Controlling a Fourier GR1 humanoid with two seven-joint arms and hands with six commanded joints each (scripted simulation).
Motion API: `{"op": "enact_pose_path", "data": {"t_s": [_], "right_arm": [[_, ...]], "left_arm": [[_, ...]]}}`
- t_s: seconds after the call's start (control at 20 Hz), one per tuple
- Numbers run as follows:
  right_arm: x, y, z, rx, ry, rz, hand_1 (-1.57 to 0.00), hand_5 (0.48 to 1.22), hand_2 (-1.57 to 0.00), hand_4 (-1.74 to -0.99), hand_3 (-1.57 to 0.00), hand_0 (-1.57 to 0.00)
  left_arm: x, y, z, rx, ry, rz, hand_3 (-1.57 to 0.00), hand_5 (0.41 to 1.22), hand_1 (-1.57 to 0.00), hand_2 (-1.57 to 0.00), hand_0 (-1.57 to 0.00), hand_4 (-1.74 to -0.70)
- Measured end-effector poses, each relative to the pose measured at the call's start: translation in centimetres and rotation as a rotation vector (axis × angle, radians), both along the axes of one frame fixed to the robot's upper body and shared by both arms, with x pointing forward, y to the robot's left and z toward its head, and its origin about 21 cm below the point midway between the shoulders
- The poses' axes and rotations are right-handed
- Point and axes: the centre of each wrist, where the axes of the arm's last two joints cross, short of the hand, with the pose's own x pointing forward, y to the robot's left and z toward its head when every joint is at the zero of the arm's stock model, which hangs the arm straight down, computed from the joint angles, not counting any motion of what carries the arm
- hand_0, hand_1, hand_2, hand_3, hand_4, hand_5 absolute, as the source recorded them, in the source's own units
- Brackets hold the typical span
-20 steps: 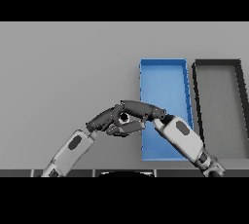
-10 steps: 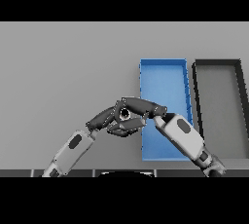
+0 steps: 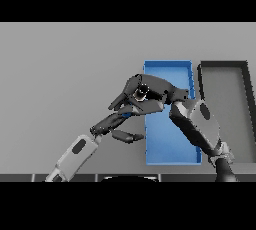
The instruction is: Pick up the blue pipe and place it into the blue bin.
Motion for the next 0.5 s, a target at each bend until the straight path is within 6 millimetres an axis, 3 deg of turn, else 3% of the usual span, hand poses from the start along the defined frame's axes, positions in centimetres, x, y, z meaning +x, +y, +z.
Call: {"op": "enact_pose_path", "data": {"t_s": [0.15, 0.25, 0.3, 0.4, 0.5], "right_arm": [[1.3, -1.3, 4.4, 0.08, -0.075, -0.074, -1.57, 1.117, -1.57, -1.724, -1.57, -1.57], [2.3, -1.4, 6.2, 0.115, -0.08, -0.158, -1.57, 1.11, -1.57, -1.73, -1.57, -1.57], [3.1, -2.5, 7.2, 0.122, -0.082, -0.229, -1.57, 1.117, -1.57, -1.732, -1.57, -1.57], [5.1, -3.9, 8.0, 0.117, -0.076, -0.358, -1.57, 1.131, -1.57, -1.735, -1.57, -1.57], [7.0, -5.4, 6.7, 0.061, -0.035, -0.472, -1.57, 1.135, -1.57, -1.737, -1.57, -1.57]], "left_arm": [[-0.5, 0.2, 0.2, -0.014, -0.019, -0.003, 0.0, 0.502, 0.0, 0.0, 0.0, -0.91], [-0.2, 0.4, 0.5, -0.013, -0.036, -0.004, 0.0, 0.495, 0.0, 0.0, 0.0, -0.9], [-0.5, 0.6, 0.4, -0.026, -0.033, -0.013, 0.0, 0.492, 0.0, 0.0, 0.0, -0.91], [-0.5, 0.6, 0.4, -0.018, -0.021, -0.008, 0.0, 0.491, 0.0, 0.0, 0.0, -0.91], [-0.5, 1.0, 0.3, -0.014, -0.013, 0.0, 0.0, 0.487, 0.0, 0.0, 0.0, -0.91]]}}
